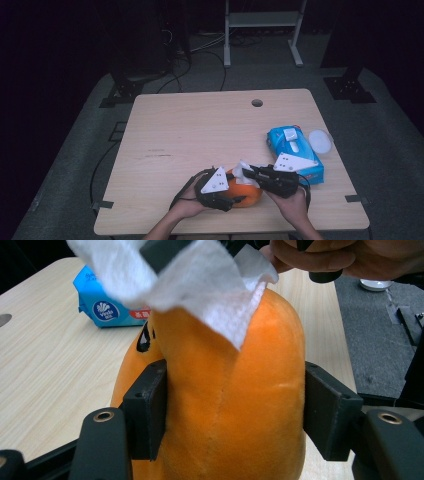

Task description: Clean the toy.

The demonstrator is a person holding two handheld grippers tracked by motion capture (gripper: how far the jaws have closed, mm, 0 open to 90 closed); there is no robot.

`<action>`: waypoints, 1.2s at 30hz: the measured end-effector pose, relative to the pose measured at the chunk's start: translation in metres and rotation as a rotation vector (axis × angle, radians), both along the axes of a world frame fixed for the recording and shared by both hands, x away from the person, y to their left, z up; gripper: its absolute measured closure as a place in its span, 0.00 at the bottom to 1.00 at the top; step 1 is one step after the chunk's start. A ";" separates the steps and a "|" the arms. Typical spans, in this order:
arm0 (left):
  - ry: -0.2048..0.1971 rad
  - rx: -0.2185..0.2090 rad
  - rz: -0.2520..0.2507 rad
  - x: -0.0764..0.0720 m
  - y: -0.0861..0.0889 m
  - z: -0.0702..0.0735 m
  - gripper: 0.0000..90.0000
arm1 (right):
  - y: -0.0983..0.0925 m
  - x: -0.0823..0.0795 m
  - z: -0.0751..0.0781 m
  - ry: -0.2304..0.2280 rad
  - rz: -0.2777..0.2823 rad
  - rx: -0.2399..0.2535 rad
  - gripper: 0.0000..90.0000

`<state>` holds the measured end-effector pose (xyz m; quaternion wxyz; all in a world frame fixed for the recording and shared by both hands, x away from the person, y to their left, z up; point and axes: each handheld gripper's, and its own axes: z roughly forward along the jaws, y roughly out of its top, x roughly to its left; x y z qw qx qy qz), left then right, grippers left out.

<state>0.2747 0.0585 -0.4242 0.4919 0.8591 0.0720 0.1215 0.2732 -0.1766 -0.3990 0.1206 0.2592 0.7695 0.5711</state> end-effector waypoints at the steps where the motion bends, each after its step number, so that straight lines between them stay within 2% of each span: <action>1: 0.005 -0.003 0.001 0.000 0.001 0.000 0.39 | 0.001 0.000 0.000 -0.004 -0.001 -0.008 0.90; 6: 0.013 -0.012 0.000 0.003 0.004 -0.001 0.39 | -0.012 0.012 -0.007 0.044 -0.038 0.015 0.90; 9: 0.029 -0.025 0.001 0.006 0.008 -0.001 0.39 | -0.020 0.015 -0.011 0.059 -0.079 -0.005 0.90; 11: 0.034 -0.030 0.002 0.006 0.008 -0.002 0.39 | -0.021 0.015 -0.012 0.066 -0.076 0.014 0.90; 13: 0.033 -0.029 0.005 0.006 0.008 -0.002 0.39 | -0.017 0.011 -0.009 0.046 -0.060 0.019 0.90; 14: 0.050 -0.040 0.012 0.008 0.010 -0.002 0.39 | -0.011 0.006 -0.005 0.026 -0.029 0.030 0.90; 15: 0.050 -0.040 0.012 0.008 0.010 -0.002 0.39 | -0.011 0.006 -0.005 0.026 -0.029 0.030 0.90; 17: 0.085 -0.055 0.015 0.013 0.014 -0.003 0.39 | -0.009 0.004 -0.003 0.014 -0.017 0.020 0.90; 18: 0.121 -0.078 0.028 0.018 0.019 -0.004 0.39 | -0.011 0.007 -0.006 0.025 -0.019 0.028 0.90; 22: 0.141 -0.094 0.041 0.022 0.024 -0.005 0.38 | -0.017 0.013 -0.011 0.052 -0.051 0.020 0.90; 24: 0.158 -0.107 0.052 0.025 0.028 -0.006 0.38 | -0.023 0.019 -0.017 0.080 -0.078 0.005 0.90; 27: 0.193 -0.134 0.062 0.030 0.032 -0.008 0.38 | -0.025 0.021 -0.020 0.100 -0.084 0.009 0.90; 28: 0.194 -0.135 0.067 0.030 0.032 -0.008 0.38 | -0.024 0.020 -0.020 0.099 -0.085 0.012 0.90; 30: 0.197 -0.140 0.076 0.030 0.032 -0.008 0.38 | -0.019 0.017 -0.016 0.066 -0.079 -0.003 0.90; 32: 0.209 -0.152 0.086 0.031 0.032 -0.009 0.38 | -0.016 0.011 -0.009 0.038 -0.034 0.033 0.90; 36: 0.218 -0.155 0.095 0.032 0.032 -0.009 0.38 | -0.014 0.010 -0.008 0.028 -0.024 0.032 0.90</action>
